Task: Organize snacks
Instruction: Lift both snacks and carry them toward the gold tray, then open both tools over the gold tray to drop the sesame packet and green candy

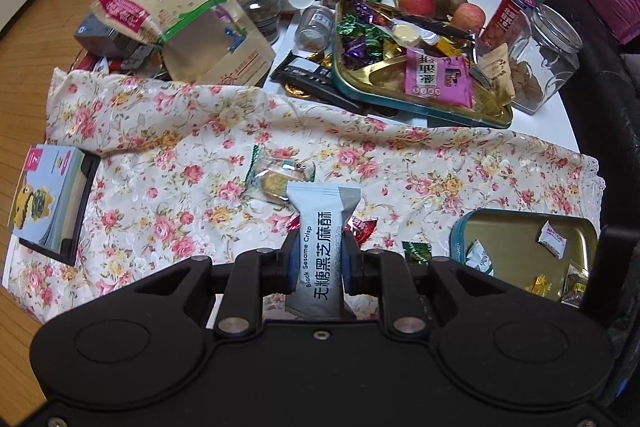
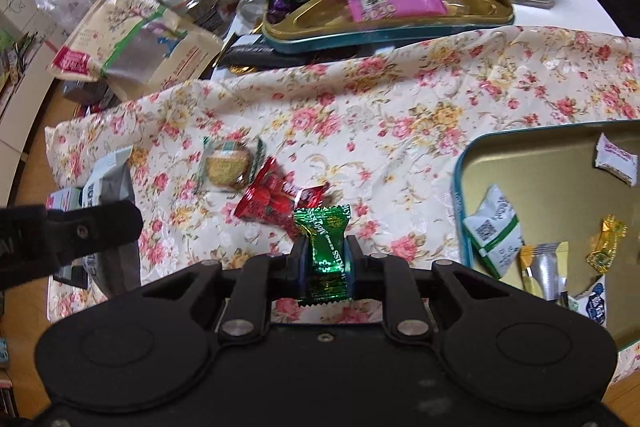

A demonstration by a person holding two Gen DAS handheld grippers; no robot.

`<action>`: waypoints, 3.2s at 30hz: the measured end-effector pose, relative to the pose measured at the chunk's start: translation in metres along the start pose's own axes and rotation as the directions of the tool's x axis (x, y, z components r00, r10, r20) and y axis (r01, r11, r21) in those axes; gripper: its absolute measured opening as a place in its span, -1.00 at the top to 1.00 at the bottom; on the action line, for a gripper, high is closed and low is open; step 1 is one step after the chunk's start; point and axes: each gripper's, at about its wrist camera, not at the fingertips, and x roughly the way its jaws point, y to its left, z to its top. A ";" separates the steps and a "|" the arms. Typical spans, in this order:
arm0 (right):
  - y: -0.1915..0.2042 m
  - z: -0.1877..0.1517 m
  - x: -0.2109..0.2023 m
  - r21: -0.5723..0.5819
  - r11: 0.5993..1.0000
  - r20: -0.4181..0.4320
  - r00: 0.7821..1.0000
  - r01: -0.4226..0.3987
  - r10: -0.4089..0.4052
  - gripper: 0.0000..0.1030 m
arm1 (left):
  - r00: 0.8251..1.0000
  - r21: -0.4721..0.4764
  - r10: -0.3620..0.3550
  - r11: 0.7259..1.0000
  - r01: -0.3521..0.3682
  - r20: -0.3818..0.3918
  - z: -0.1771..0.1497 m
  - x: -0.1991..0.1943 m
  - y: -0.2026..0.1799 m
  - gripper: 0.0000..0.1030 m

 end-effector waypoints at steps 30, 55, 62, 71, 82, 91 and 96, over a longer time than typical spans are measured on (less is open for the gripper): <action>-0.144 0.004 -0.056 0.279 0.956 0.113 0.986 0.088 -0.124 0.61 | 0.997 0.248 0.048 0.968 -0.031 -0.063 -0.032 0.048 -0.131 0.47; -0.251 -0.004 -0.108 0.496 0.864 0.197 0.958 0.088 -0.211 0.61 | 0.996 0.355 -0.063 0.931 0.080 -0.061 -0.035 0.080 -0.241 0.44; -0.260 -0.006 -0.110 0.509 0.856 0.197 0.955 0.093 -0.221 0.61 | 0.997 0.317 -0.053 0.946 0.067 -0.053 -0.031 0.082 -0.236 0.14; -0.257 -0.010 -0.106 0.497 0.860 0.166 0.961 0.114 -0.223 0.56 | 0.996 0.287 -0.017 0.957 0.043 -0.092 -0.028 0.086 -0.223 0.14; -0.246 -0.008 -0.109 0.454 0.873 0.170 0.944 0.180 -0.283 0.23 | 0.995 0.296 0.003 0.955 0.027 -0.100 -0.030 0.085 -0.219 0.14; -0.225 0.000 -0.108 0.343 0.889 0.154 0.915 0.304 -0.372 -0.22 | 0.993 0.276 0.056 0.961 -0.025 -0.105 -0.027 0.085 -0.206 0.14; -0.219 0.002 -0.104 0.349 0.891 0.126 0.928 0.289 -0.351 -0.23 | 0.991 0.257 0.092 0.964 -0.063 -0.102 -0.023 0.083 -0.192 0.14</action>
